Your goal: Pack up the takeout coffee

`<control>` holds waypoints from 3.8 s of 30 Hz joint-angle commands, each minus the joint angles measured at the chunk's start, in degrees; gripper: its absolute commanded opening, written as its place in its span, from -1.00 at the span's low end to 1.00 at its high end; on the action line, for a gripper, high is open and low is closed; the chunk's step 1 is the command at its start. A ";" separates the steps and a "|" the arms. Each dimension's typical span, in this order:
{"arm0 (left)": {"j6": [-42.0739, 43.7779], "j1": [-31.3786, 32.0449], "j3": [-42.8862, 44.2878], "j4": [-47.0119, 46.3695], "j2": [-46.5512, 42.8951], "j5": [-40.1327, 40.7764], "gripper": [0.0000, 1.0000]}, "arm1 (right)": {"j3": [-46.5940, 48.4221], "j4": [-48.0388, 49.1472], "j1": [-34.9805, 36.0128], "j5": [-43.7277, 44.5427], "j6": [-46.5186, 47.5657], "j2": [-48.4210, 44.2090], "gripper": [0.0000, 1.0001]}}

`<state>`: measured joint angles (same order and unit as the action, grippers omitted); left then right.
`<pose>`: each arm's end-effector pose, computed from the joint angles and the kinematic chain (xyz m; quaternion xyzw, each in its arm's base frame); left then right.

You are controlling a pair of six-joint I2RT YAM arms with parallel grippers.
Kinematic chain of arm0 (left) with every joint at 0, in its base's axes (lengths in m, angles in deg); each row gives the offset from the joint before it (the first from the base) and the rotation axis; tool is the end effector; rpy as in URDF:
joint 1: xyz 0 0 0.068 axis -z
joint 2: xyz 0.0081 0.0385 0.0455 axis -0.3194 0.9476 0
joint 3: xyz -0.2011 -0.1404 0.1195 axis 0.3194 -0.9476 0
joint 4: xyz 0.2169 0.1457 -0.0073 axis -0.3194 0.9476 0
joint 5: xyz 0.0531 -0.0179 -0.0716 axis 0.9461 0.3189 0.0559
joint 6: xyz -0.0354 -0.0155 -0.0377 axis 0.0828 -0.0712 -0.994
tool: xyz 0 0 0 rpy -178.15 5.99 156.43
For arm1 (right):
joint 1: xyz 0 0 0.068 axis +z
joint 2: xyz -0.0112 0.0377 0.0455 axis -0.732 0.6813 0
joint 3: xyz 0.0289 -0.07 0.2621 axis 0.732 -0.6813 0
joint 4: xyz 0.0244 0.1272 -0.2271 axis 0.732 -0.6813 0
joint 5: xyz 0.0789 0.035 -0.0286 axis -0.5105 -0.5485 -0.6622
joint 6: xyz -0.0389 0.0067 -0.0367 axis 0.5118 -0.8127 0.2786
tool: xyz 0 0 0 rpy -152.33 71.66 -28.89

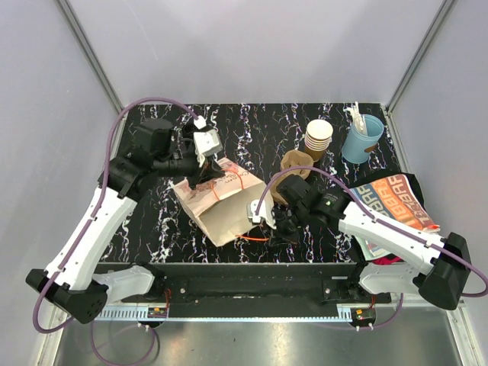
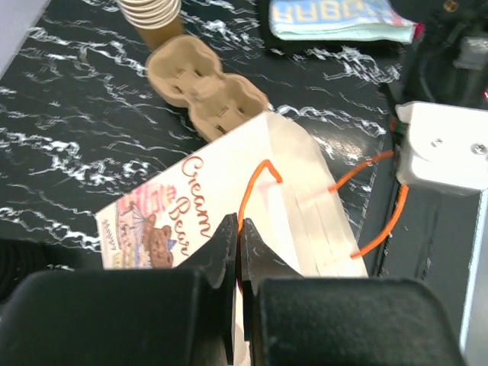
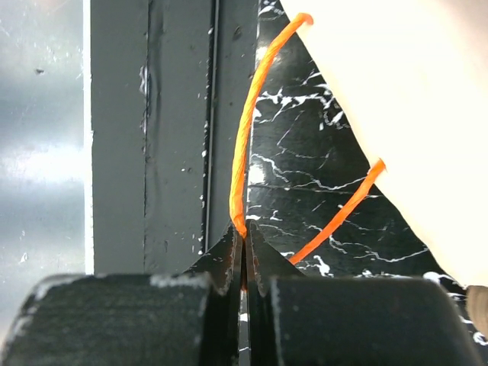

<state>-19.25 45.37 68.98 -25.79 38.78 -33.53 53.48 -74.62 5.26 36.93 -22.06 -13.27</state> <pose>0.1865 -0.1191 0.4225 0.4935 0.6751 -0.3052 0.4557 0.1315 0.2003 0.2856 -0.6825 0.6247 0.3006 0.2314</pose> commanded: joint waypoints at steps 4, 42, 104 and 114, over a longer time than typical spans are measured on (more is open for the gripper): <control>6.63 2.96 -0.66 6.53 -1.88 -3.45 -1.00 | -2.29 3.24 1.47 -1.89 -0.23 -2.54 -1.00; -4.26 1.47 -4.35 -10.51 0.59 35.75 -1.00 | 44.37 1.84 5.78 22.54 -6.12 16.09 -1.00; -7.86 -11.10 -1.19 -14.47 -1.09 22.39 -1.00 | 46.22 0.43 1.74 15.25 -8.14 16.53 -1.00; -7.87 -11.10 0.21 -15.44 0.49 21.60 -1.00 | 41.39 2.01 1.65 14.20 -8.05 15.12 -1.00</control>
<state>-27.14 34.51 66.40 -37.28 39.48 -10.69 94.84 -75.19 7.25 51.20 -30.08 3.94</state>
